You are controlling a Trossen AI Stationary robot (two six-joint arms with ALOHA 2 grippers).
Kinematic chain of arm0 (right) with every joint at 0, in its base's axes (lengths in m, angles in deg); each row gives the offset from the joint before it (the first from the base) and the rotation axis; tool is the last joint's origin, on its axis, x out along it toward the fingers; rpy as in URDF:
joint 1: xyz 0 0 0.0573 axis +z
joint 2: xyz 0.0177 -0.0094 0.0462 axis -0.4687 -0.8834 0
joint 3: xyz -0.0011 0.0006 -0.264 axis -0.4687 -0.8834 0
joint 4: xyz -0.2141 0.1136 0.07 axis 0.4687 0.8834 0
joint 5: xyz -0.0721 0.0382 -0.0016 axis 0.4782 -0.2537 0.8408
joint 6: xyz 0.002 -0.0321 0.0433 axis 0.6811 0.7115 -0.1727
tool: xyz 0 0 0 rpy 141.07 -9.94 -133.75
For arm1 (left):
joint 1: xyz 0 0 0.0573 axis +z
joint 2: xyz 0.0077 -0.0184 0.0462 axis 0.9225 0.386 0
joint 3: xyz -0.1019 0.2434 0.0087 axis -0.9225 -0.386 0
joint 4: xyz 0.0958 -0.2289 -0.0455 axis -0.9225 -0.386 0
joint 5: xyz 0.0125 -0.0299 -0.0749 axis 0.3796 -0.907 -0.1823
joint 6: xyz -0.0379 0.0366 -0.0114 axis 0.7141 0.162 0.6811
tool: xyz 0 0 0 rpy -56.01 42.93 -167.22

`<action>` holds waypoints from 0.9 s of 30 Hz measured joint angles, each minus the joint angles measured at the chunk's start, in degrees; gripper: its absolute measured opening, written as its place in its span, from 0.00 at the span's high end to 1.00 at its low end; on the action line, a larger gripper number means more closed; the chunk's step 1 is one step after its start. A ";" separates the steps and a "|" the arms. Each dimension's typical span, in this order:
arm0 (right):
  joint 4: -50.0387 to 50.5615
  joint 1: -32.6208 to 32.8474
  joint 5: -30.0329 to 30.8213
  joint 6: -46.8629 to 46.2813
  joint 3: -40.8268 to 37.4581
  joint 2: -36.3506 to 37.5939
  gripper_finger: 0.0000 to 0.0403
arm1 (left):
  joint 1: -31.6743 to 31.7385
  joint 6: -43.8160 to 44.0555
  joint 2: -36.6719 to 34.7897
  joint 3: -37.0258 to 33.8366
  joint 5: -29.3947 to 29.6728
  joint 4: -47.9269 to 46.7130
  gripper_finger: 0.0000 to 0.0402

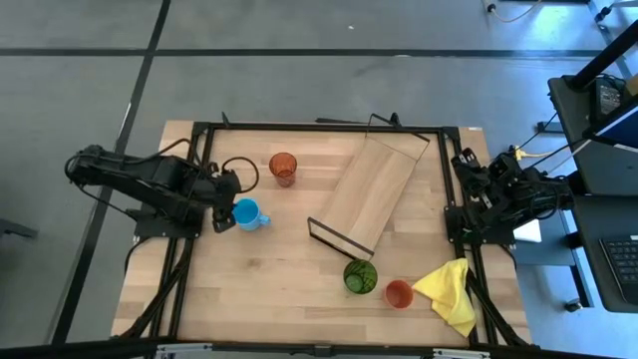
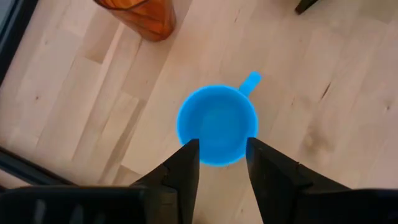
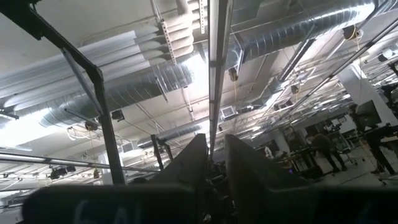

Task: Stack small to large cups/mugs on shelf
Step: Put the orange cup on the shelf

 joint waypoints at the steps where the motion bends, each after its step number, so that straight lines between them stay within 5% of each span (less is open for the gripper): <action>1: 0.27 0.00 0.02 0.00 0.00 0.00 0.85 | 0.02 -0.02 -0.09 0.00 0.00 0.21 0.69; 18: 1.81 0.00 0.05 1.45 -0.02 -0.02 0.85 | 0.32 3.69 -0.15 0.00 -0.31 6.48 0.69; 27: -18.67 -0.04 10.13 10.46 0.73 0.05 0.85 | 3.94 2.65 -0.32 0.00 -0.26 12.44 0.68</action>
